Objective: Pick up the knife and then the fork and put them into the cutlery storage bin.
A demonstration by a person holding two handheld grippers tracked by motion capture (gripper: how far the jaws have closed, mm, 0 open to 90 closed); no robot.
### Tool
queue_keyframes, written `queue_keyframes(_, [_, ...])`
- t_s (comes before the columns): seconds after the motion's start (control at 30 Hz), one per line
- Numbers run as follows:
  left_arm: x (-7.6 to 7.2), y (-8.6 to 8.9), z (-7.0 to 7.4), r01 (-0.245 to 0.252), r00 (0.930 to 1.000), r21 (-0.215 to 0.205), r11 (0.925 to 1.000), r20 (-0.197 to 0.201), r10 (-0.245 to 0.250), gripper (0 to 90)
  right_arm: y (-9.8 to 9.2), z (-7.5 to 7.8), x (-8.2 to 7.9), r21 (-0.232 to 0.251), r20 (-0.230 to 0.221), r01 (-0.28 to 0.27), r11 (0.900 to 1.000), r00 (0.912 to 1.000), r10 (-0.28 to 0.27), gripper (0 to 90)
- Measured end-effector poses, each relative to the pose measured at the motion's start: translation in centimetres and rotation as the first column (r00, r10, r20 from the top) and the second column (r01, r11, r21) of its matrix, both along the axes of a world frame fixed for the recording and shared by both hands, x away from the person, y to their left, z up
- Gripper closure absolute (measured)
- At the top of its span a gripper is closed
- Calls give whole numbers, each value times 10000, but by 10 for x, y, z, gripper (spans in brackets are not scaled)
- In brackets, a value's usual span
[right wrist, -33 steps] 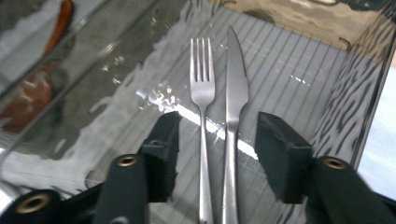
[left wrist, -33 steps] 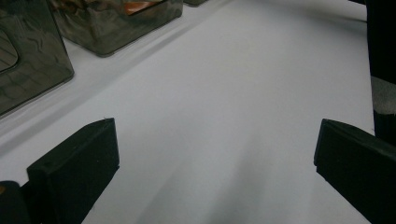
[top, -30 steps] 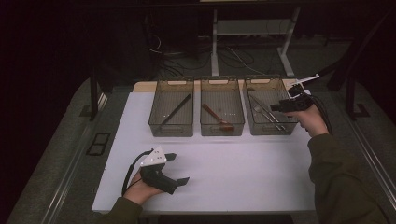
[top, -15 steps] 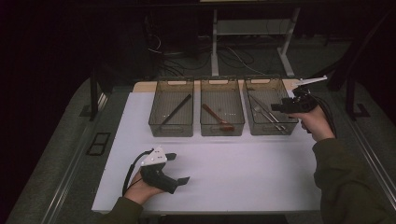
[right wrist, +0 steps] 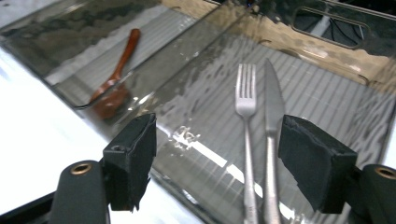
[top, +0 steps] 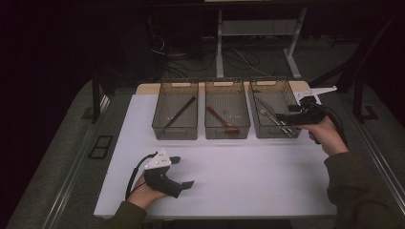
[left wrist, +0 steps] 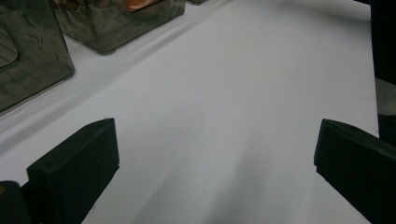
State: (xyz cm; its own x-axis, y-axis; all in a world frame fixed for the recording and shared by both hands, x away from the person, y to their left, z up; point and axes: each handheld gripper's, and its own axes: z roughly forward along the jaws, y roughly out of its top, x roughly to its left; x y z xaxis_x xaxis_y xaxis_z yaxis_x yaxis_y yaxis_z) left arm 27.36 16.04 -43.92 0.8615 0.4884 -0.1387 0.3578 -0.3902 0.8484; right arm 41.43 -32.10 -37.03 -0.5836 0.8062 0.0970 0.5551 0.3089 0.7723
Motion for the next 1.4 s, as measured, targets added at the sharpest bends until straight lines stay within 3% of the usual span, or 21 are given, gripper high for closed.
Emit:
queue_keyframes(0.43, [-1, 1, 0, -7, 10000, -13, 10000, 28, 7, 0, 11, -2, -40, 567, 726, -549, 9969, 9961, 508, 228])
queue_keyframes(0.83, [-1, 1, 0, 3, 10000, 10, 10000, 55, -3, 0, 20, -11, -74, 876, 1103, -998, 9911, 9898, 899, 146])
queue_keyframes(1.4, [-2, 1, 2, 10, 10000, -45, 10000, 98, -10, 0, 28, -38, -114, 1042, 1262, -1189, 9874, 9864, 1054, 135])
